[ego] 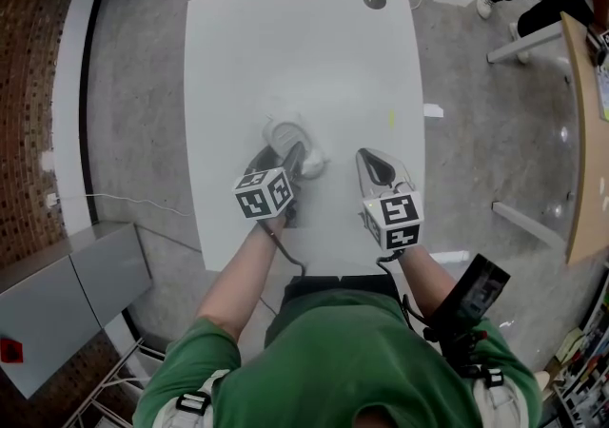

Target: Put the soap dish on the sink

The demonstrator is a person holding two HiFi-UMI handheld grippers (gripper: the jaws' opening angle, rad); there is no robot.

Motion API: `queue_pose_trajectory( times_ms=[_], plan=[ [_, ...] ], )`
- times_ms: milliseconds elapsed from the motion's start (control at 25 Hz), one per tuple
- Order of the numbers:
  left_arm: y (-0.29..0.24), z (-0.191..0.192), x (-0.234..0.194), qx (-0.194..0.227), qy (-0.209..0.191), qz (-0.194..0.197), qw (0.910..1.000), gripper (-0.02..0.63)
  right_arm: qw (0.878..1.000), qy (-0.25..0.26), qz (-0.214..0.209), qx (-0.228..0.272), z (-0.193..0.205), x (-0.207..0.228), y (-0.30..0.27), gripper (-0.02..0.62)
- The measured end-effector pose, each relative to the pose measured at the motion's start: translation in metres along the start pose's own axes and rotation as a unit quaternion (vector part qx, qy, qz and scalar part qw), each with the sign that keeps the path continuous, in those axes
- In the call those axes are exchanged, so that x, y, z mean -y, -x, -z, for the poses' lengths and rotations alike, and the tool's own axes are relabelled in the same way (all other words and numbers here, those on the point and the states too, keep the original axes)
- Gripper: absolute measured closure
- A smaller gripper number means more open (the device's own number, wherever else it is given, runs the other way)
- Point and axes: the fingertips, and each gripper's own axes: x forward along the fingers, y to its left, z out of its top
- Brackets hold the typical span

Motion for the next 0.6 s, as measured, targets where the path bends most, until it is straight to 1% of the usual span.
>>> queue_pose_trajectory(
  times_ms=[80,200,320,480,520,600],
  plan=[
    [-0.002,-0.001,-0.001,0.0,-0.018,-0.006,0.9998,0.329,1.0,0.001,0.001,0.002,0.0,0.001,0.0,0.592],
    [-0.004,-0.003,-0.003,0.006,-0.023,-0.006,0.9997,0.314,1.0,0.002,0.003,0.007,-0.001,0.003,0.0,0.592],
    [-0.001,-0.009,-0.005,0.023,-0.022,-0.004,0.9995,0.304,1.0,0.005,0.005,0.011,-0.003,0.005,0.0,0.592],
    [0.01,-0.018,-0.007,0.051,-0.031,-0.011,0.9982,0.305,1.0,0.007,0.008,0.018,-0.007,0.006,0.003,0.592],
    [0.015,-0.021,-0.006,0.06,-0.033,-0.011,0.9976,0.309,1.0,0.008,0.008,0.02,-0.008,0.005,0.005,0.592],
    [0.031,-0.028,-0.001,0.086,-0.037,-0.007,0.9956,0.367,1.0,0.012,0.009,0.026,-0.012,0.001,0.011,0.592]
  ],
)
